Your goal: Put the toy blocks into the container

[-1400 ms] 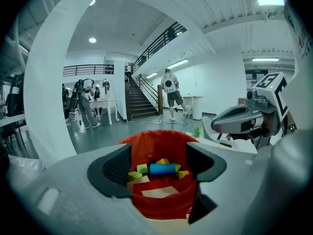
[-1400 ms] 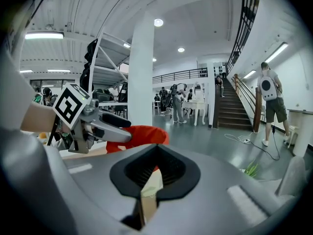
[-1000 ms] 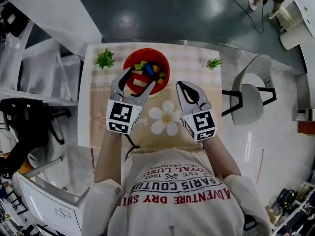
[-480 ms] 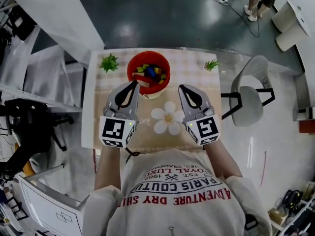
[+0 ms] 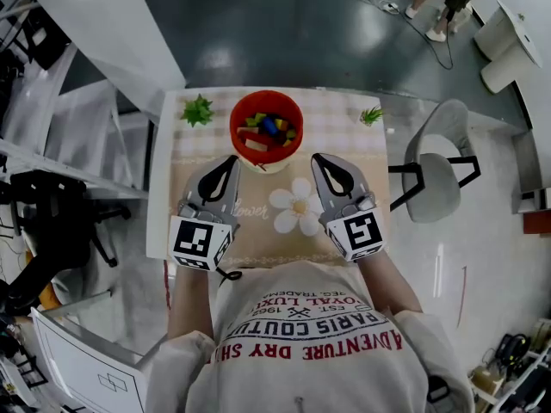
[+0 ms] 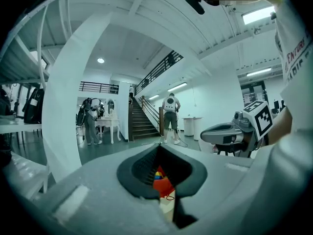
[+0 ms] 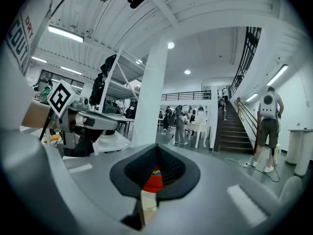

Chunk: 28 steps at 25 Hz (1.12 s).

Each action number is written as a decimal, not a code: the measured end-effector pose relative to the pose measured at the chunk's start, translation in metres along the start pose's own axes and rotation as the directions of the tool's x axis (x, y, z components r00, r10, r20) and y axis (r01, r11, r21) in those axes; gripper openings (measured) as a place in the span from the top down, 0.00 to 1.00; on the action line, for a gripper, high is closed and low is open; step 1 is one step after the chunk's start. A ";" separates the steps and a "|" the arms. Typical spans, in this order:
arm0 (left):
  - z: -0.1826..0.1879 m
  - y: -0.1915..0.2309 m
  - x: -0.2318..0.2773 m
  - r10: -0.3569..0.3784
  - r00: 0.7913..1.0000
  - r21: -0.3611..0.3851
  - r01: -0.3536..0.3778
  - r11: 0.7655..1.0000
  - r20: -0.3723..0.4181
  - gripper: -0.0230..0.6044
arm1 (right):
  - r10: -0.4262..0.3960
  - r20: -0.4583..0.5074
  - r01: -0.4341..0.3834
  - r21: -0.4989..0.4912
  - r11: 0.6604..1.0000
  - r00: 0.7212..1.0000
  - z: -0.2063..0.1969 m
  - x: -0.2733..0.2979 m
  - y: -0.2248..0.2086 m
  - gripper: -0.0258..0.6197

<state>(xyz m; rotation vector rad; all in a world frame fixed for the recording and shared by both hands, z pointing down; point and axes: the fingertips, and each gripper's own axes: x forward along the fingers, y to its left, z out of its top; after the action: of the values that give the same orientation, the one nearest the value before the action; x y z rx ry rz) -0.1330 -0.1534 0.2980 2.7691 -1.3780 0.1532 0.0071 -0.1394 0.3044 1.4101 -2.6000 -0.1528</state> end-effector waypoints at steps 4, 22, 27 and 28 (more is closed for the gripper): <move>0.001 0.002 -0.002 0.006 1.000 -0.021 -0.005 1.000 0.012 0.95 | 0.011 -0.007 -0.011 -0.002 1.000 1.000 0.001 0.001 0.005 0.96; 0.011 0.004 -0.003 -0.007 1.000 0.015 0.007 1.000 0.004 0.95 | -0.018 -0.010 0.019 0.064 0.998 1.000 0.009 0.005 0.001 0.96; 0.010 0.004 -0.003 -0.003 1.000 0.018 0.003 1.000 -0.007 0.95 | -0.018 -0.022 0.019 0.062 0.998 1.000 0.007 0.004 0.001 0.96; 0.010 0.004 -0.003 -0.001 1.000 0.018 0.001 1.000 -0.008 0.95 | -0.016 -0.022 0.017 0.058 0.998 1.000 0.006 0.004 0.002 0.96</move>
<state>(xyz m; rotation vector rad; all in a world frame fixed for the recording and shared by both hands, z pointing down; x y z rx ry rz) -0.1372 -0.1543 0.2881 2.7809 -1.3798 0.1774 0.0018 -0.1414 0.2990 1.4446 -2.5961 -0.0650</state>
